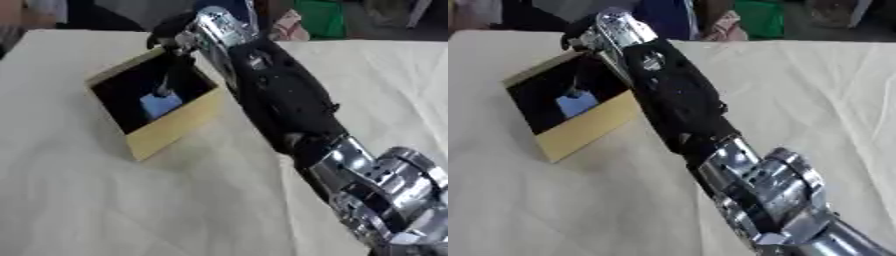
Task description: Pick up objects on the table and place them in the box.
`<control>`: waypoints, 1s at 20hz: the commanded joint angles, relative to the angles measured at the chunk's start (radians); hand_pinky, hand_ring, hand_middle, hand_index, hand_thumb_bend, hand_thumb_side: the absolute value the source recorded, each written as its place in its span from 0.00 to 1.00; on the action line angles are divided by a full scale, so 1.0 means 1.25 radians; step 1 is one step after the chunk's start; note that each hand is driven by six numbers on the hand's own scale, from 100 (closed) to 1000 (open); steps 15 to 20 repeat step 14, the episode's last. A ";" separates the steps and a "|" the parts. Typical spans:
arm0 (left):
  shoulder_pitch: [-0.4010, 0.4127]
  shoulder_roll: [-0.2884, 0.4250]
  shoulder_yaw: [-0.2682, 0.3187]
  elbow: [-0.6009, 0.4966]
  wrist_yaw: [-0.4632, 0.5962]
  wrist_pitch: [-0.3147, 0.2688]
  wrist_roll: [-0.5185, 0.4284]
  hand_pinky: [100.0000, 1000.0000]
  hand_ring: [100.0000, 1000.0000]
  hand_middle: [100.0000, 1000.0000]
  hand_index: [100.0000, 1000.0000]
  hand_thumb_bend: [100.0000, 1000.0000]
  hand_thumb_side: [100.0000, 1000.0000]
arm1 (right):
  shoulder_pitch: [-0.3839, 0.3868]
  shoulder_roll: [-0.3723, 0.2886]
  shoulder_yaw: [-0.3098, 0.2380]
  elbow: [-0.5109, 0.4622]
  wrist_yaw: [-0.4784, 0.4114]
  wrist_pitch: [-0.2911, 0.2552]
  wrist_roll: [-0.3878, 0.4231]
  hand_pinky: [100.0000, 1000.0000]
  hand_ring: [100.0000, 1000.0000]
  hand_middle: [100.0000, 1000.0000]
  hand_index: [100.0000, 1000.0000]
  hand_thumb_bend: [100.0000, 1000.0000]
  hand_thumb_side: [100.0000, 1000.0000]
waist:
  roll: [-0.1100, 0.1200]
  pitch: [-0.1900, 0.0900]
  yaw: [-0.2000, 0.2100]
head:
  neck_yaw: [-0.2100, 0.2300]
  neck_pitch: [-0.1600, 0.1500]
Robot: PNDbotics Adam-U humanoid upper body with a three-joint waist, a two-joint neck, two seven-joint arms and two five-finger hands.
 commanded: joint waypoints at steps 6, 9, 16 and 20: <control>0.000 0.017 0.007 -0.013 -0.005 0.002 0.002 0.63 0.56 0.57 0.86 0.00 0.88 | -0.014 -0.131 0.013 -0.115 -0.157 -0.024 0.003 0.99 1.00 1.00 1.00 0.22 0.45 | 0.004 -0.020 -0.012 | 0.023 -0.001; 0.003 0.021 0.009 -0.013 -0.007 0.001 0.005 0.63 0.56 0.57 0.86 0.00 0.88 | 0.005 -0.194 0.026 -0.156 -0.224 -0.022 0.021 0.97 0.98 0.99 1.00 0.18 0.43 | 0.006 -0.022 -0.019 | 0.033 0.001; 0.009 0.026 0.013 -0.013 -0.011 0.000 0.010 0.63 0.56 0.57 0.86 0.00 0.88 | 0.051 -0.301 0.046 -0.251 -0.339 -0.013 0.033 0.92 0.95 0.90 0.95 0.08 0.47 | 0.011 -0.021 -0.029 | 0.047 0.006; 0.009 0.026 0.013 -0.013 -0.011 0.000 0.010 0.63 0.56 0.57 0.86 0.00 0.88 | 0.051 -0.301 0.046 -0.251 -0.339 -0.013 0.033 0.92 0.95 0.90 0.95 0.08 0.47 | 0.011 -0.021 -0.029 | 0.047 0.006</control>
